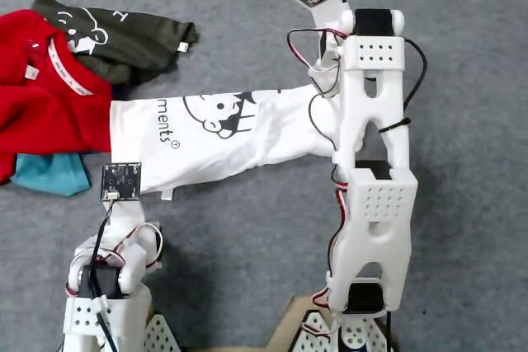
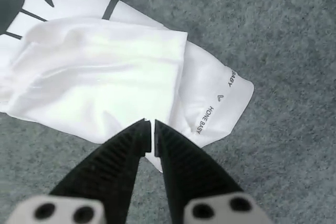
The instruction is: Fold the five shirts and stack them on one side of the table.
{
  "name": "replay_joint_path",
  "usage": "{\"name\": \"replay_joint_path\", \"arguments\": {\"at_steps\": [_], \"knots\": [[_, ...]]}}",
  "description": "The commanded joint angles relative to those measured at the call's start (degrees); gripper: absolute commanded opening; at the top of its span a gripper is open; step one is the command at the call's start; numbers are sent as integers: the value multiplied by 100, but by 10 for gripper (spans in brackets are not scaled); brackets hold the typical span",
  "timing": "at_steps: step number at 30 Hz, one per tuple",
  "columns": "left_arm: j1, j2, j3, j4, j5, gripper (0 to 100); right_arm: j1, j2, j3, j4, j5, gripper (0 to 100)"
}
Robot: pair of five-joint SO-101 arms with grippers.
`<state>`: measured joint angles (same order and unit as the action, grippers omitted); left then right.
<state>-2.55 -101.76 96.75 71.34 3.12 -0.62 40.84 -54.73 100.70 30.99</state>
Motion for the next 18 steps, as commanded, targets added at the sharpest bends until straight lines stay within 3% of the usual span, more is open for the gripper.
{"name": "replay_joint_path", "arguments": {"at_steps": [1, 9, 14, 18], "knots": [[-4, -79, 57, 88, 18, 30, 88, -365, -13, 53, -44, 18], [-4, -79, 57, 88, 18, 30, 97, -426, -4, 53, -123, 18], [-4, -79, 57, 88, 18, 30, 360, -602, 224, 53, -598, 19], [31, -79, 57, 88, 44, 30, 730, -646, 699, 53, -1495, 40]]}}
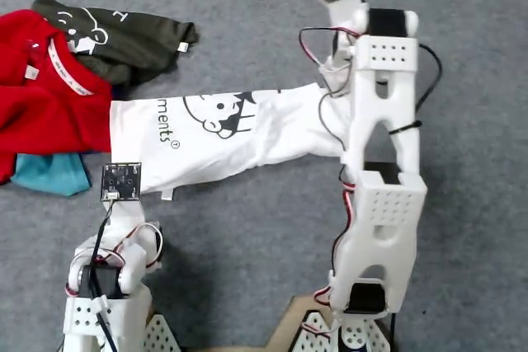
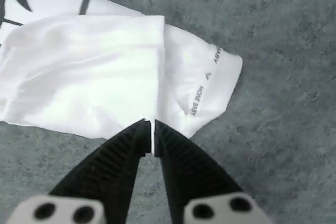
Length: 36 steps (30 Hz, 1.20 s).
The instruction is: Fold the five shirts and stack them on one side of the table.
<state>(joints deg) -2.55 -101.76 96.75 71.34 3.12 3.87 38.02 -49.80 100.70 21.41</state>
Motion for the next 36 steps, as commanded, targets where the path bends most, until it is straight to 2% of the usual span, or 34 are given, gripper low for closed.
{"name": "replay_joint_path", "arguments": {"at_steps": [1, 4, 7, 10, 14, 19, 29, 31, 36], "knots": [[31, -79, 57, 88, 44, 30, 352, -365, 347, 53, -738, 67], [22, -79, 57, 88, 35, 30, 369, -356, 725, 44, -1231, 182], [31, -79, 57, 88, 44, 30, 281, -347, 927, -97, -1327, 268], [31, -79, 57, 88, 44, 30, 97, -338, 954, -281, -1495, 312], [40, -79, 57, 88, 44, 30, -167, -171, 945, -686, -2356, 328], [40, -79, 57, 62, 35, 30, -290, 558, 910, -1169, -3007, 328], [-22, -88, -470, -79, 9, 32, -316, 1349, 848, -1486, -3174, 323], [-22, -88, -734, -88, 9, 32, -316, 1464, 848, -1486, -3165, 286], [-136, -35, -1156, -176, 0, 33, -281, 1534, 840, -1495, -3165, 74]]}}
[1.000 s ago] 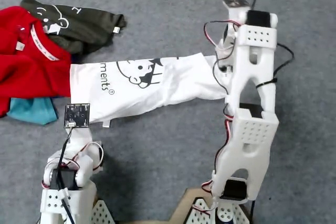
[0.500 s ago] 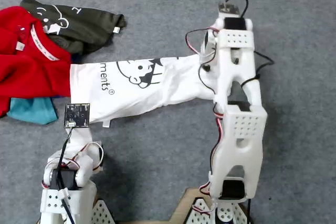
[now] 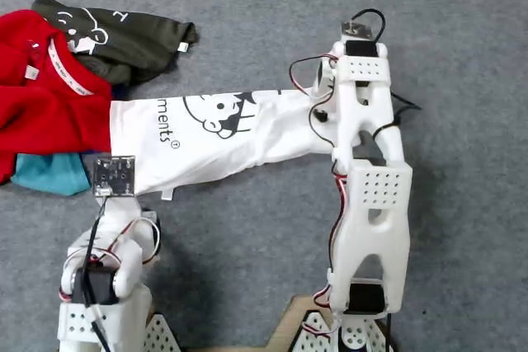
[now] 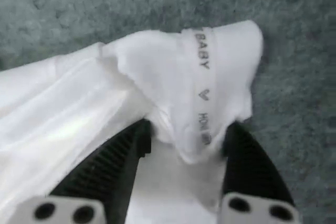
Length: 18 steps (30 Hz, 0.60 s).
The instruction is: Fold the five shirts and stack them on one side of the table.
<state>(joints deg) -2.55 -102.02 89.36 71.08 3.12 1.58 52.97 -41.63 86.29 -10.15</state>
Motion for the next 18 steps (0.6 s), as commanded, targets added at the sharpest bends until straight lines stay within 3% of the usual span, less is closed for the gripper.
{"name": "replay_joint_path", "arguments": {"at_steps": [1, 6, 12, 15, 18], "knots": [[-251, -9, -462, -281, -70, 35, -44, 40, 22, -53, -9, 35], [-980, 0, -673, -818, -1213, 95, -9, 13, -40, 18, 246, 12], [-1692, 360, -1086, -818, -1240, 123, 774, 40, -910, 484, 642, 12], [-1719, 1292, -1534, -862, -1187, 197, 1380, 57, -1358, 782, 958, 13], [-1692, 2681, -2290, -985, -738, 205, 1934, 57, -1613, 905, 1451, 13]]}}
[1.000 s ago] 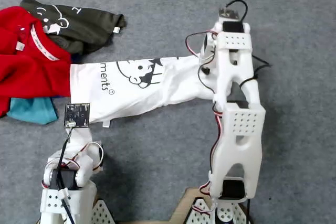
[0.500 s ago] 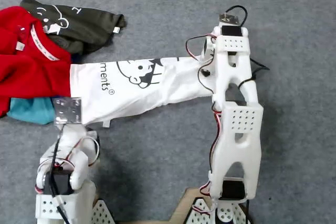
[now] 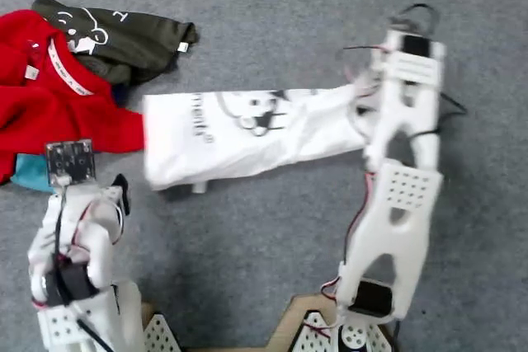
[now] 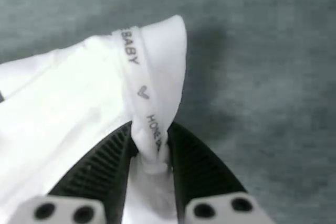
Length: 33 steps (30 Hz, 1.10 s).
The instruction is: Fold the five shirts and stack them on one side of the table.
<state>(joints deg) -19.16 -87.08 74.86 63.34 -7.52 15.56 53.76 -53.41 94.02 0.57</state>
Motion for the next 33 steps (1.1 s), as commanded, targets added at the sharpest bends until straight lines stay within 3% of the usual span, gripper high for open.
{"name": "replay_joint_path", "arguments": {"at_steps": [1, 4, 11, 15, 20, 29, 33], "knots": [[-13, 1670, -1086, -308, 431, 205, 677, -22, -497, 185, 545, 13], [295, 3024, -1842, -510, 668, 217, 905, -22, -541, 167, 967, 13], [1710, 5811, -3565, -571, 1275, 291, 949, -66, -620, 35, 1222, 17], [2176, 7323, -4637, -527, 1679, 293, 958, -66, -1068, 202, 1213, 122], [2273, 8844, -5543, -545, 1890, 294, 967, -57, -2273, 457, 1222, 229], [2264, 10075, -6615, -527, 2004, 294, 607, -40, -4171, 677, 1213, 230], [2273, 10734, -7055, -466, 2013, 288, 404, -101, -4242, 404, 1213, 230]]}}
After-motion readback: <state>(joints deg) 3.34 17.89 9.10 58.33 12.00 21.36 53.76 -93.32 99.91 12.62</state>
